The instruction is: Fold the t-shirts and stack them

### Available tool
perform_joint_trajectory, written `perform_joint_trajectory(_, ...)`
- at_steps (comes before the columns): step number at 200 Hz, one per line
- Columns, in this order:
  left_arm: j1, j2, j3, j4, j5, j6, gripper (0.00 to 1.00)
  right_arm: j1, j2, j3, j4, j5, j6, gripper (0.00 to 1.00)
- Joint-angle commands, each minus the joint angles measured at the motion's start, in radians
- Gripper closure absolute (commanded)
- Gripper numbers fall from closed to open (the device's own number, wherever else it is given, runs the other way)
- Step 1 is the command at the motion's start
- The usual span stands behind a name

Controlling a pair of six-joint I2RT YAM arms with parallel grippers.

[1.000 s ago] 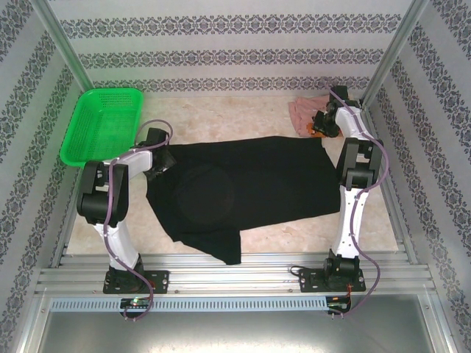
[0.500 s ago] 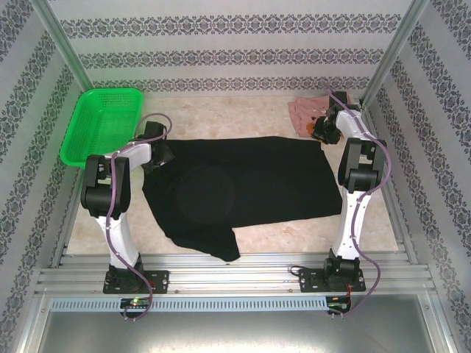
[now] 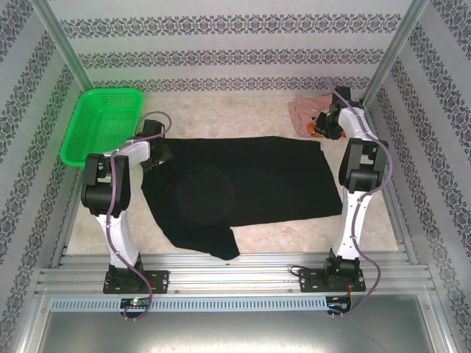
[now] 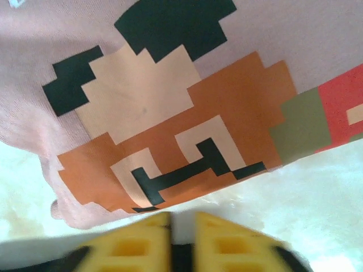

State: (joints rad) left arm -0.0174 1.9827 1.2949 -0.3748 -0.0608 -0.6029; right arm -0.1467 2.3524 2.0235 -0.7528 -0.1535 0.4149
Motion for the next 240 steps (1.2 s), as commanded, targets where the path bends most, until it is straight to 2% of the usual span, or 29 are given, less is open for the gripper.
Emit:
perform_joint_trajectory(1, 0.016, 0.035, 0.002, -0.039, 0.019, 0.032, 0.28, -0.021, -0.063, -0.052, -0.036, -0.029, 0.024, 0.59)
perform_joint_trajectory(21, 0.016, 0.031, -0.005, -0.024, 0.027, 0.031, 0.28, -0.036, -0.103, -0.136, -0.014, -0.061, 0.033, 0.54)
perform_joint_trajectory(41, 0.016, 0.033, -0.008, -0.009, 0.040, 0.026, 0.28, -0.044, -0.117, -0.189, 0.024, -0.101, 0.033, 0.53)
perform_joint_trajectory(117, 0.016, 0.031, -0.003, 0.010, 0.061, 0.029, 0.28, -0.032, -0.064, -0.169, 0.118, -0.187, 0.094, 0.56)
perform_joint_trajectory(162, 0.016, 0.030, -0.003, 0.014, 0.062, 0.034, 0.28, -0.025, -0.069, -0.184, 0.091, -0.197, 0.083, 0.61)
perform_joint_trajectory(240, 0.016, 0.027, -0.009, 0.012, 0.064, 0.040, 0.28, -0.030, -0.070, -0.165, 0.003, -0.184, 0.051, 0.62)
